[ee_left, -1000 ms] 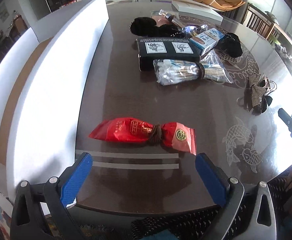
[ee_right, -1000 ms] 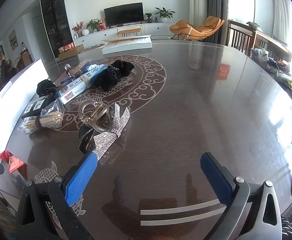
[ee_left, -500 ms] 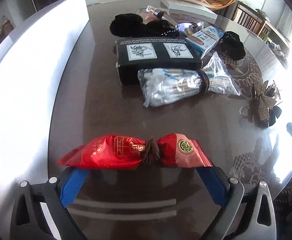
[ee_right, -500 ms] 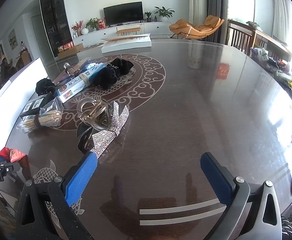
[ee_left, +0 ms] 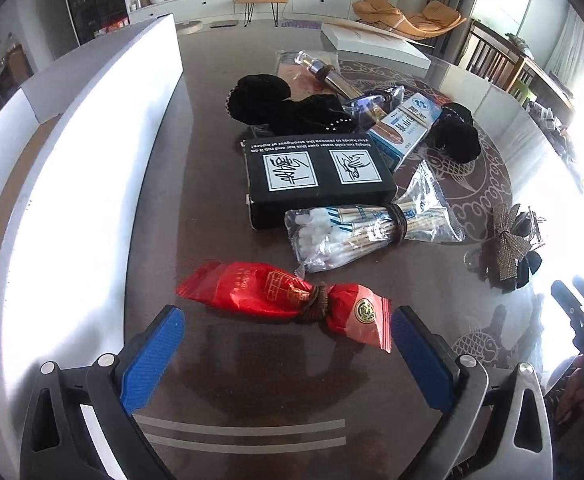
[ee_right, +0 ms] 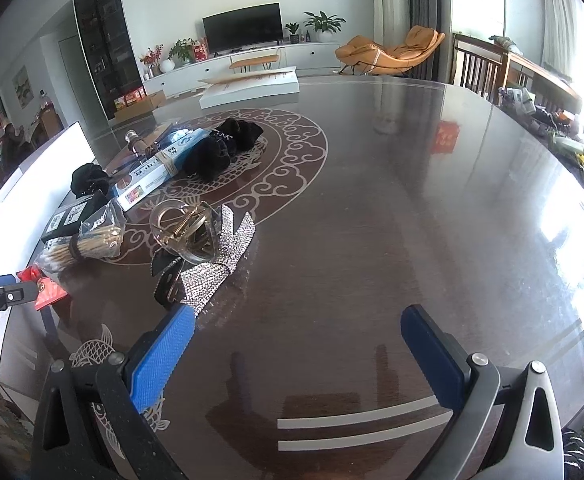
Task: Organize objects
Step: 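Lift the red packet off the table with the left tool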
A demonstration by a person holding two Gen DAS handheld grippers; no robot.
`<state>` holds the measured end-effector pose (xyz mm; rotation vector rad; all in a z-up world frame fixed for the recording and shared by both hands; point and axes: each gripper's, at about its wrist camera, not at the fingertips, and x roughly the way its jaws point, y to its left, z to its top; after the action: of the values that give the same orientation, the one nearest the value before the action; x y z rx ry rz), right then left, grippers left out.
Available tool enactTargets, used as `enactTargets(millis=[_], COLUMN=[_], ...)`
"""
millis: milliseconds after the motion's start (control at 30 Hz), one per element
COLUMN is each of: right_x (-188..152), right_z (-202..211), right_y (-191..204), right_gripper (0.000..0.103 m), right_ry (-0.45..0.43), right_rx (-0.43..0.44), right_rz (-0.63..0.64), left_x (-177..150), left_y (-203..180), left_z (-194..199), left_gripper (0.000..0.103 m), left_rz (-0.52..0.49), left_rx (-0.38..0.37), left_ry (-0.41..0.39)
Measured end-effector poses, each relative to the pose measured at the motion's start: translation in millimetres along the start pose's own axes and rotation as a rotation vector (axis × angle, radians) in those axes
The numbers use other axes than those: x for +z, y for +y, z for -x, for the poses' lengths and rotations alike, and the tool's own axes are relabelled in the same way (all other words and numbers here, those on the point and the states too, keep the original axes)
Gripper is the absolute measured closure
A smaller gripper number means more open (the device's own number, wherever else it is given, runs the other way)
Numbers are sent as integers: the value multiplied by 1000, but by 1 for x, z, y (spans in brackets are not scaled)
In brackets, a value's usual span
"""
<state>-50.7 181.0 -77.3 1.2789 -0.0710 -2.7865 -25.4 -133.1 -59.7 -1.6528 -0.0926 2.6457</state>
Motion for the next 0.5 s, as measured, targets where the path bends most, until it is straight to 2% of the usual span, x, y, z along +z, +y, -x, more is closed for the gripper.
enactTargets(millis=[300,500], right_x=[-1,0], right_z=[-1,0], right_y=[-2,-3], right_gripper=[0,0], right_ry=[2,0], right_rx=[-8,-6], right_rz=[-4,-8], left_x=[-1,17], left_y=[12,18], left_z=[20,34], left_gripper=[0,0], left_rz=[32,107], left_rx=[-29,-150], left_ry=[-19,-29])
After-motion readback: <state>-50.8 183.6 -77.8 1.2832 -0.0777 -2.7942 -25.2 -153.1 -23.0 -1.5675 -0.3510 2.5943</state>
